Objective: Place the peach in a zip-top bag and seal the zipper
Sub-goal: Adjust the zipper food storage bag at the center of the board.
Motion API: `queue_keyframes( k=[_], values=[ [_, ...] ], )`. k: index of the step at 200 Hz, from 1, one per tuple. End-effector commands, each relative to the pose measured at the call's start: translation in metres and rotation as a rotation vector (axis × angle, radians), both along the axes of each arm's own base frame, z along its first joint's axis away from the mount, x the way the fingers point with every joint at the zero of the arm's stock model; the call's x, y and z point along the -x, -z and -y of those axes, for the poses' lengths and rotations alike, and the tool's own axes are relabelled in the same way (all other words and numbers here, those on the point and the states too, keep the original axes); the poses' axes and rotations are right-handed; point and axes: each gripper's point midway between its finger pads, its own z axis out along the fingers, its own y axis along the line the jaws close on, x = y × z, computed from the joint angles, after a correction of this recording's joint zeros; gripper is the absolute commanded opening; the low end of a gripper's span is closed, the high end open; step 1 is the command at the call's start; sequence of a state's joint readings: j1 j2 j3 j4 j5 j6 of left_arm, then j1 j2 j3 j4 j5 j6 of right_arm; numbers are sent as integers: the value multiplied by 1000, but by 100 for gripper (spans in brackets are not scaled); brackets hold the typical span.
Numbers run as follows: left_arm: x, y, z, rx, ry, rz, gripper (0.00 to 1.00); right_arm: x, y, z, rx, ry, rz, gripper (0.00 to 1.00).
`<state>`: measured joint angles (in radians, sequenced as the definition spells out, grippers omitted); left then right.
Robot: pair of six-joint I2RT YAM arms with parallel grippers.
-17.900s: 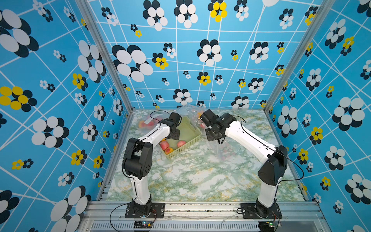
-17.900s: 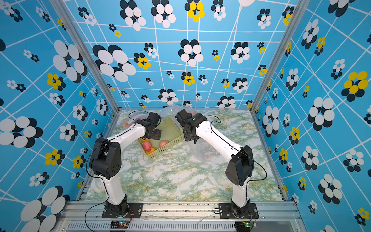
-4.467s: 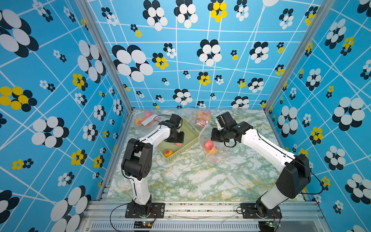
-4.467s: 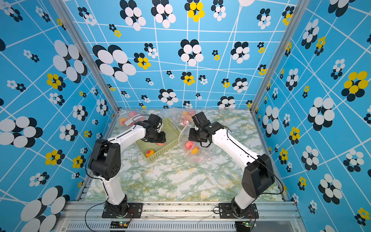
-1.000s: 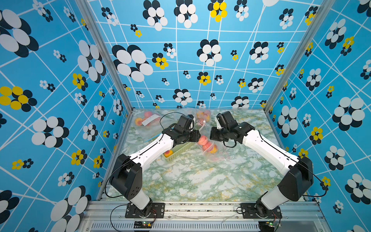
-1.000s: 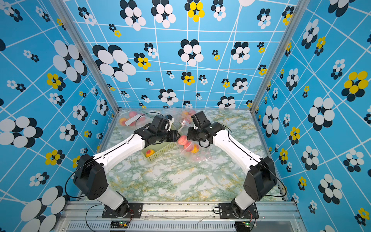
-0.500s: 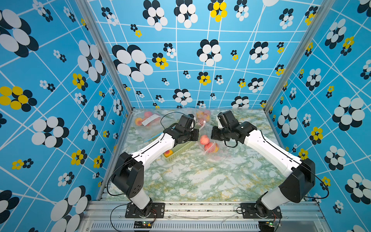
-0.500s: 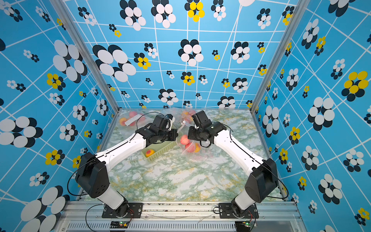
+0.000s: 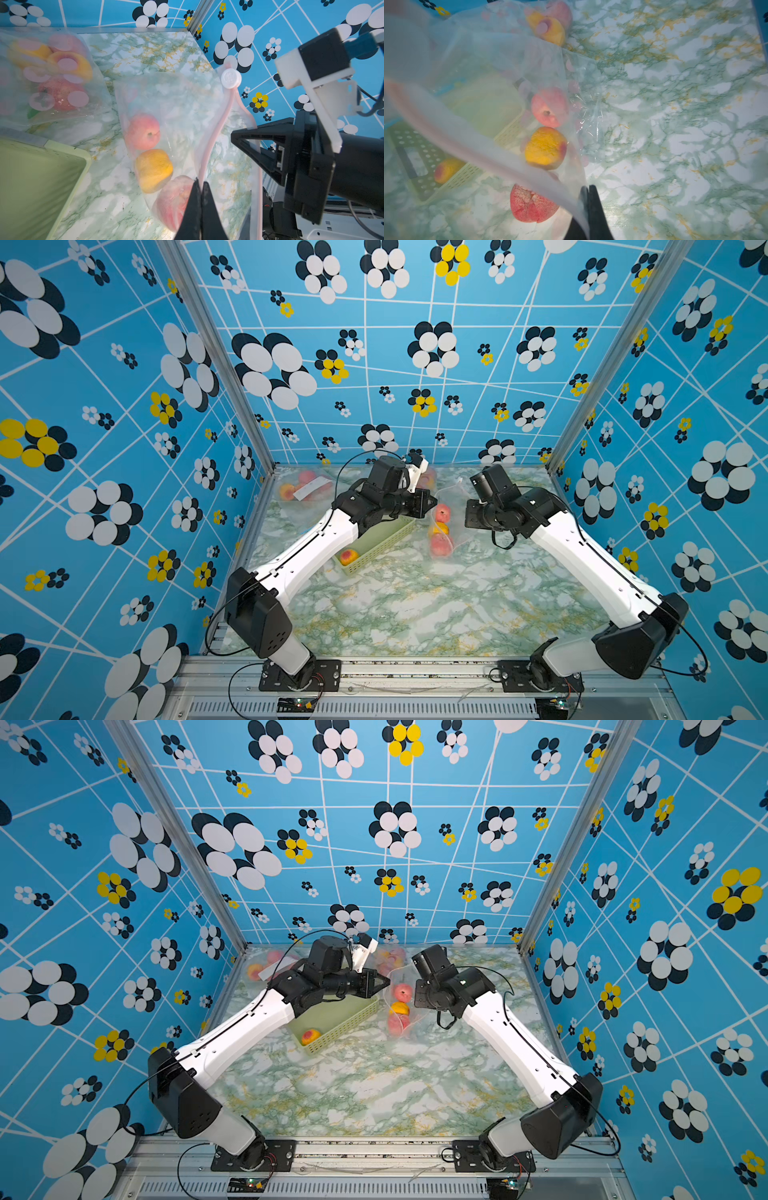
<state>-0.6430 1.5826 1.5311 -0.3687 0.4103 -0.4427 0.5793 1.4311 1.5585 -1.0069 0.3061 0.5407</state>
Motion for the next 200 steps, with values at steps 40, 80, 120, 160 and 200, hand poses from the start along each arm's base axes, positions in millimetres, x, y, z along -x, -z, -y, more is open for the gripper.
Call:
queue_keyframes(
  k=[40, 80, 120, 160, 200],
  values=[
    [-4, 9, 6, 26, 32, -46, 5, 23, -15, 3, -52, -48, -6, 0],
    [-2, 8, 3, 25, 33, -52, 0, 8, 1, -18, -63, -90, -55, 0],
    [-1, -17, -13, 68, 17, -8, 0, 4, -29, -13, -45, -87, 4, 0],
    [0, -19, 0, 49, 50, 1, 0, 16, -96, 23, 2, -24, 172, 0],
    [7, -32, 17, 130, 126, -13, 0, 14, -54, 4, 4, -73, 31, 0]
  ],
)
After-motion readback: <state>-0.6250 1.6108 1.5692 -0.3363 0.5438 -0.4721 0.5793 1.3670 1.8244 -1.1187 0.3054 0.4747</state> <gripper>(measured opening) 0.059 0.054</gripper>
